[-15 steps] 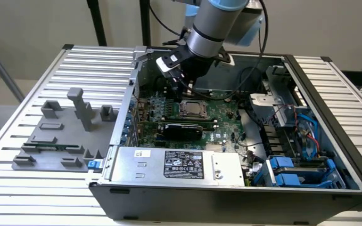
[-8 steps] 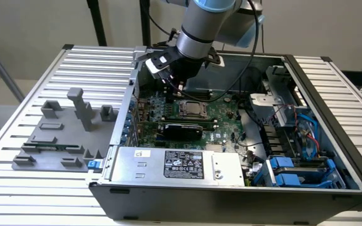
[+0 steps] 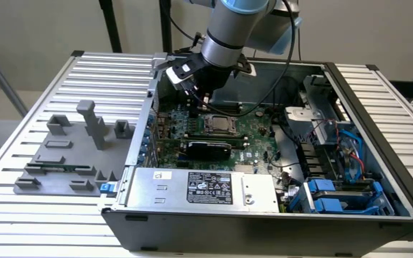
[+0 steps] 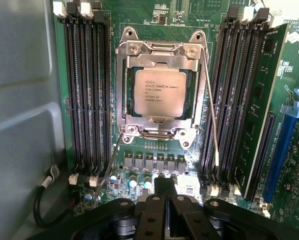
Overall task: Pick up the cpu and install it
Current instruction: 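Install the first cpu locking lever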
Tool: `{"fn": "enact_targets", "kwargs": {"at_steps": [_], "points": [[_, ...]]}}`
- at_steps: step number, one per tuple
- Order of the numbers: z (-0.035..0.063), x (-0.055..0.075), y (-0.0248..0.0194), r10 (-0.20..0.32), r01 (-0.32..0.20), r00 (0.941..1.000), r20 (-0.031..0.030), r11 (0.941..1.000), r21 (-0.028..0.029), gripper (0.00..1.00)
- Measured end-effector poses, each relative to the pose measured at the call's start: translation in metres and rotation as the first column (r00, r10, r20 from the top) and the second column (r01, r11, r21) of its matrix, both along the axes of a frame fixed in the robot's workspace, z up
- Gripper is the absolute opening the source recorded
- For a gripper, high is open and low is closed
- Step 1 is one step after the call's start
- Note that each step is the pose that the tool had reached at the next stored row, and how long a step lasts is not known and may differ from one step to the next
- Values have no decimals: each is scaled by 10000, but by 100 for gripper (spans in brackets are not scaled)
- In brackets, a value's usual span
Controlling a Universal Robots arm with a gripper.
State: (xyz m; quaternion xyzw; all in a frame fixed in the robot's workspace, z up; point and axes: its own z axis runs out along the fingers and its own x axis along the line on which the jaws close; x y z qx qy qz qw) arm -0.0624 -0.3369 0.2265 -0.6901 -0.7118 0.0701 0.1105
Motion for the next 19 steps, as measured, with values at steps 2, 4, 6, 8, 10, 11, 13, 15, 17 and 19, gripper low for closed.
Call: {"fn": "enact_targets", "kwargs": {"at_steps": [2,4,6,8,10,11,13,15,17,19], "points": [[0,0,0,0,0,10000,0,10000,0,11],[0,-1,0,0,0,10000,0,10000,0,11],[-1,-21,0,-36,36,10000,1,10000,2,11],[0,-49,0,-87,87,10000,0,10000,0,11],[0,-69,0,-179,179,9998,-1,9998,-2,11],[0,-77,0,-237,237,9997,-1,9997,-2,11],[0,-93,0,-372,372,9993,0,9993,-1,11],[1,-99,0,-571,571,9984,-1,9984,-2,11],[0,-101,0,-829,829,9966,0,9966,-1,11],[0,-101,0,-1127,1127,9936,-1,9936,-1,11]]}}
